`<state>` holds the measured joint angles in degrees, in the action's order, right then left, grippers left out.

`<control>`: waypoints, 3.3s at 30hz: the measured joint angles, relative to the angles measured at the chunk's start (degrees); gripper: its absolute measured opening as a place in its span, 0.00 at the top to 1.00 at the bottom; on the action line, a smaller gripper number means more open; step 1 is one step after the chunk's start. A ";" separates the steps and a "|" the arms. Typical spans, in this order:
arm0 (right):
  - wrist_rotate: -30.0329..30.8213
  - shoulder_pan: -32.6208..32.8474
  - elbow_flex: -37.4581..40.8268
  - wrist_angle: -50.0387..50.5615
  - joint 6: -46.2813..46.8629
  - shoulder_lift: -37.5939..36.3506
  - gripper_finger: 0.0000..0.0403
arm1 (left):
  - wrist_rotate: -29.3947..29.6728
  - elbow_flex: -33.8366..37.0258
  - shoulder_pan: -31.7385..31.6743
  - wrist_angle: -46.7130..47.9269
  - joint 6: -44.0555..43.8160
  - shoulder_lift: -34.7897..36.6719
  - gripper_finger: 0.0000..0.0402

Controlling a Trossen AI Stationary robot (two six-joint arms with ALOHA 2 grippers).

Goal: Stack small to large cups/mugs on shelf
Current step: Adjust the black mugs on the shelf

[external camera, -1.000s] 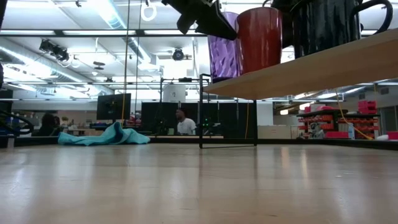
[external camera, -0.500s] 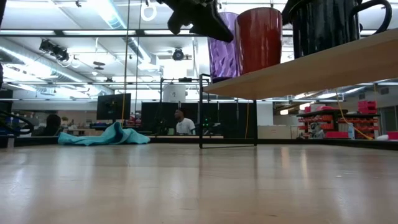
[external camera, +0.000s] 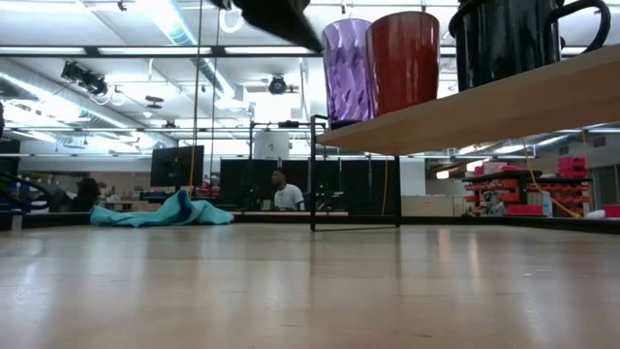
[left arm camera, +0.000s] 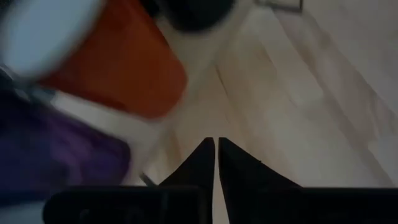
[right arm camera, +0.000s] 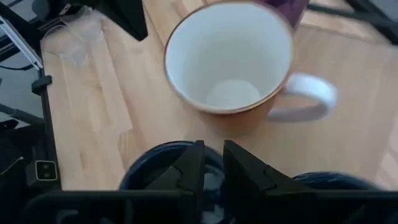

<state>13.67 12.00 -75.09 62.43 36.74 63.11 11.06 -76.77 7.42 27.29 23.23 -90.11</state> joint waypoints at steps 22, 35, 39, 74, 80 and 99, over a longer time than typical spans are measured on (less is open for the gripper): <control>-3.24 2.02 -24.77 27.38 10.68 20.56 0.56 | -4.92 12.04 5.38 -3.43 -5.45 5.67 0.98; -1.50 1.04 -23.40 27.61 8.30 19.06 0.46 | -5.37 23.97 5.92 -10.26 -10.65 20.16 0.93; -2.04 0.93 -19.77 27.75 10.23 16.29 0.46 | -5.37 24.70 6.34 -9.56 -12.13 21.62 0.95; 2.31 -0.62 -7.82 22.02 7.30 16.92 0.47 | -4.26 24.69 6.63 -10.73 -12.09 21.86 0.93; 3.49 -0.67 -7.82 20.13 6.29 17.03 0.47 | -4.26 24.69 6.65 -10.73 -12.10 21.86 0.96; 2.54 -3.62 -7.82 18.45 6.37 17.03 0.47 | -4.26 24.69 6.65 -10.78 -11.18 21.86 0.97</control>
<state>16.20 8.38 -82.91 80.88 43.11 80.14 6.81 -52.07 14.06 16.51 12.06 -68.25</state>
